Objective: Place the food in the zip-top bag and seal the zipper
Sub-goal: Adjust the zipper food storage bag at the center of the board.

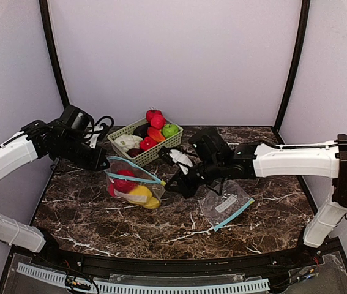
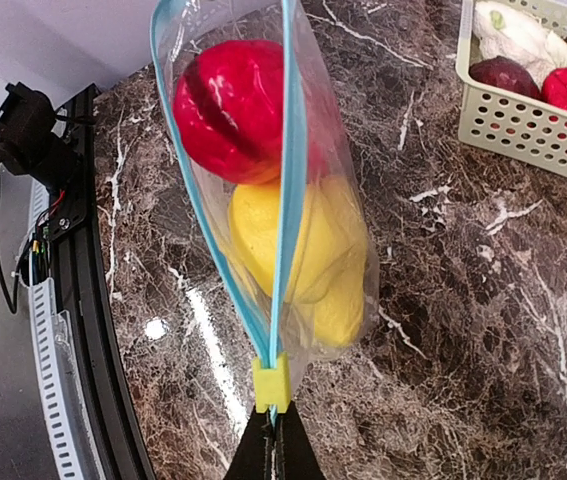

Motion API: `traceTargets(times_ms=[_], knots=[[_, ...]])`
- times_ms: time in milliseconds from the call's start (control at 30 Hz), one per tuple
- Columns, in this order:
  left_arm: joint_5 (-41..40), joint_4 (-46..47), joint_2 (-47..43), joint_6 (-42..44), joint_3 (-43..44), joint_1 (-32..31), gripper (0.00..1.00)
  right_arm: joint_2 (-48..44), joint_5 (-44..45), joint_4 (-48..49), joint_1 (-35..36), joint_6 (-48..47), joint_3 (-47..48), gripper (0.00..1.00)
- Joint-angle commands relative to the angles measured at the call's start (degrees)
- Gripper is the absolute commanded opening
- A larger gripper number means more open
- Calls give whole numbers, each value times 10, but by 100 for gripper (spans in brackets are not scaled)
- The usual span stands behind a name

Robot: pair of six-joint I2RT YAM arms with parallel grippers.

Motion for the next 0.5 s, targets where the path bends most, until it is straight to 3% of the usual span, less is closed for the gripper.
traceTargets(times_ms=[0,167,233,300,467], knots=[[16,-23,17,56,23,23,1,18,28,9,3,41,22,0],[21,10,31,106,20,33,1,22,42,-1,-3,57,39,2],[26,32,32,115,14,34,1,13,45,-3,-4,59,41,15],[28,54,30,119,4,36,1,0,58,-10,-7,61,44,34],[30,103,20,124,-30,47,1,-21,93,-42,-27,70,60,60]])
